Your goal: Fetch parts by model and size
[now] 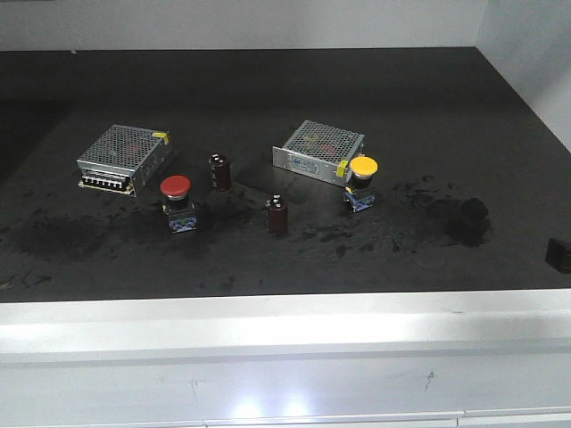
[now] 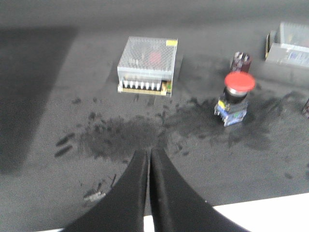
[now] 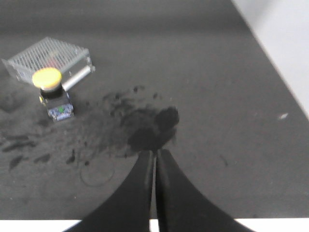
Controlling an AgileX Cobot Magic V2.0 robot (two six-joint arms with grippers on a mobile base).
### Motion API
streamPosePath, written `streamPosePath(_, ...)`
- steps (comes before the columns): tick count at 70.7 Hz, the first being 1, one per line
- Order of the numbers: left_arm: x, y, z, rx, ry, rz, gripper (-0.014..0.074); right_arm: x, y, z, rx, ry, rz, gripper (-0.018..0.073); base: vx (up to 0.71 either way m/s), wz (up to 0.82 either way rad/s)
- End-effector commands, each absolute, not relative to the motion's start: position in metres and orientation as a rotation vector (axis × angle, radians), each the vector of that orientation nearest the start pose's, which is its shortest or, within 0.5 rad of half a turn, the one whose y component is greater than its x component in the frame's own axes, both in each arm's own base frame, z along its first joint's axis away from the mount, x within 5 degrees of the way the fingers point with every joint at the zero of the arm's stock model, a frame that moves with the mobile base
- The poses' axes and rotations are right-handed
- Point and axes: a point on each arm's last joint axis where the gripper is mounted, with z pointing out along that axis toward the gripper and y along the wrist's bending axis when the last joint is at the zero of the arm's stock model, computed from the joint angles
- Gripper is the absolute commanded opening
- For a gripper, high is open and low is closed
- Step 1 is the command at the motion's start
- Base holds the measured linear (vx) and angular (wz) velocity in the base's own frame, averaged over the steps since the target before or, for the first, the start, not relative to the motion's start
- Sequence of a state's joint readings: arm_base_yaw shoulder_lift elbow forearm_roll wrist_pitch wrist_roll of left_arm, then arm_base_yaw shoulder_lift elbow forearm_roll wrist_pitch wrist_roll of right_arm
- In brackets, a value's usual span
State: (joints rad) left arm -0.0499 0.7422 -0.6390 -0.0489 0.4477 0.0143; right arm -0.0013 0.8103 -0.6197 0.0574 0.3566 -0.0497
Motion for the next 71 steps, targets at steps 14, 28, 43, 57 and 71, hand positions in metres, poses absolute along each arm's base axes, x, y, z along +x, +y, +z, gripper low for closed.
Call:
streamPosePath(14, 0.155, -0.010, 0.339, 0.019, 1.910, -0.089, -0.0003, 0.180, 0.001, 0.319, -0.006, 1.966, 0.015, -0.0010, 0.00, 0.00)
streamPosePath(28, 0.157, -0.010, 0.337, 0.018, 1.918, -0.090, 0.0060, 0.180, 0.001, 0.320, -0.029, 1.963, 0.001, 0.0038, 0.00, 0.00)
streamPosePath(43, 0.157, -0.011, 0.337, 0.007, 1.923, -0.106, 0.0252, 0.181, 0.001, 0.322, -0.030, 1.936, -0.003, 0.0271, 0.00, 0.00)
streamPosePath(57, 0.157, -0.011, 0.337, 0.007, 1.924, -0.106, 0.0440, 0.181, 0.001, 0.322, -0.030, 1.930, -0.004, 0.0504, 0.00, 0.00)
streamPosePath(71, 0.165, -0.013, 0.335, 0.009, 1.951, -0.118, 0.0491, 0.181, 0.001, 0.322, -0.031, 1.930, -0.005, 0.0543, 0.00, 0.00)
